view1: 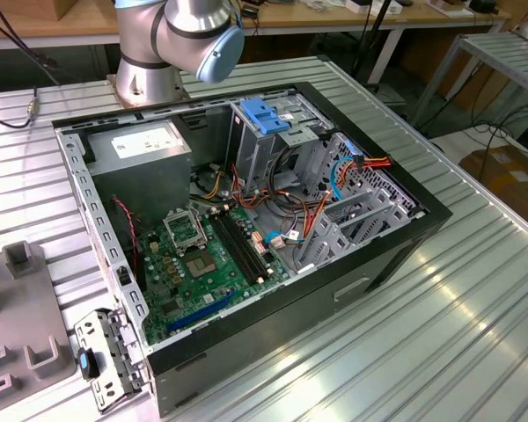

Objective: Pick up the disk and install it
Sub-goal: 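Pick up the disk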

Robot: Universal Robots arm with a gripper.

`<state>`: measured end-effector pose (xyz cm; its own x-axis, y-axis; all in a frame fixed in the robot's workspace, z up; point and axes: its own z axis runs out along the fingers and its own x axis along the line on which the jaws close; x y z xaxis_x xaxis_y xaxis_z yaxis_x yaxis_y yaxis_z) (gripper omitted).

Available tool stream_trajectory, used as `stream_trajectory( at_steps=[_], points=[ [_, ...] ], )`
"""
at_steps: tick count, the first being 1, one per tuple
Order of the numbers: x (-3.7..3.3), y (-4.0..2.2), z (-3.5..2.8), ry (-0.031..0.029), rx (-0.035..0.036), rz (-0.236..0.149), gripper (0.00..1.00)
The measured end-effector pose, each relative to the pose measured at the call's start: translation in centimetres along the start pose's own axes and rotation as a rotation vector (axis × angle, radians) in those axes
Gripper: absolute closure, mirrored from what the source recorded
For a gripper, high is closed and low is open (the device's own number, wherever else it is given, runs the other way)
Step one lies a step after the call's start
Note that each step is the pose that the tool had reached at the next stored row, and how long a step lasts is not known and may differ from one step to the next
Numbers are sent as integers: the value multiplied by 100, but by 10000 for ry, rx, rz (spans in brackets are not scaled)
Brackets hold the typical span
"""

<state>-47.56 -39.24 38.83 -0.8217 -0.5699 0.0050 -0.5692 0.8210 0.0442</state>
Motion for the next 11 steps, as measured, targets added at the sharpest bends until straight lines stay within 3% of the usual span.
stream_trajectory(
  at_steps=[11],
  points=[
    [-9,-5,5,88,10,-1973,89]
  ],
)
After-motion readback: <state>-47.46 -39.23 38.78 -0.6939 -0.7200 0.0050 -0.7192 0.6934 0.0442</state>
